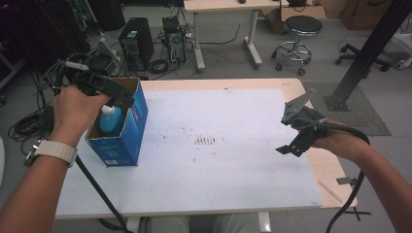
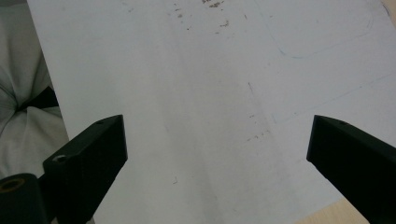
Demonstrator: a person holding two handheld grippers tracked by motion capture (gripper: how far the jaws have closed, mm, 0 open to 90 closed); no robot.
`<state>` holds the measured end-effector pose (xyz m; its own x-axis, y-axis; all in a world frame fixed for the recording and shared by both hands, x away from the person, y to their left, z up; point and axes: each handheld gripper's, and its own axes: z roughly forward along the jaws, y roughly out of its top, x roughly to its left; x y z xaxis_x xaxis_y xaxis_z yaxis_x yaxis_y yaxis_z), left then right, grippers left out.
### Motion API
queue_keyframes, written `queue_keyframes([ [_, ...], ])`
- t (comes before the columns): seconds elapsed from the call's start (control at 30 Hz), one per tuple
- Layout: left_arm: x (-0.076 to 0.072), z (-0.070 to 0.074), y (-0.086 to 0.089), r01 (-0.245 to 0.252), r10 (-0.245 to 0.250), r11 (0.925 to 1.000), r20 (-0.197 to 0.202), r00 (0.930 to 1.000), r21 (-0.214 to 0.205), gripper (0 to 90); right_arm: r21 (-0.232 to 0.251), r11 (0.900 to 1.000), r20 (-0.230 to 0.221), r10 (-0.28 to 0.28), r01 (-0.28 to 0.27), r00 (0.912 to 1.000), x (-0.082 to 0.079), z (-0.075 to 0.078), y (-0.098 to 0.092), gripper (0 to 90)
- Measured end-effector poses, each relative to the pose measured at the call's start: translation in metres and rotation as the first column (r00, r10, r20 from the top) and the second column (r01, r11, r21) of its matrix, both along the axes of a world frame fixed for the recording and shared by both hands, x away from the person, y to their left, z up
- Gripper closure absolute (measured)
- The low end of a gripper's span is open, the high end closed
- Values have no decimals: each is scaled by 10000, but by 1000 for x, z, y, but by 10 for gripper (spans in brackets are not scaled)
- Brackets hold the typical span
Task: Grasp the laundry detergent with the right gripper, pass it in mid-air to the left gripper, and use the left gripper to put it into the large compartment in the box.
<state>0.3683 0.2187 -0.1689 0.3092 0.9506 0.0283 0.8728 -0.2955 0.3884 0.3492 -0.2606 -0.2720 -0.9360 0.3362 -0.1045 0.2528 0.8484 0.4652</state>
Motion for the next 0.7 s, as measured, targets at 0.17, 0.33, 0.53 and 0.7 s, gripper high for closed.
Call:
queue_keyframes([
  [0.17, -5, 6, -16, 536, -537, 9985, 60, 9985, 96, 106, -17, 10000, 16, -14, 14, 10000, 0, 1, 0, 48],
  [0.33, -11, 11, -34, 1196, -1198, 9927, 115, 9927, 176, 101, -12, 10000, 13, -7, 7, 10000, -1, 1, -1, 48],
  [0.53, -18, 14, -59, 2078, -2079, 9778, 11, 9781, 284, 93, 17, 10000, 104, 20, -20, 9999, -2, 3, 0, 48],
  [0.7, -21, 15, -79, 2664, -2665, 9631, -34, 9638, 377, 90, 20, 10000, 94, 27, -27, 10000, -2, 5, 1, 49],
])
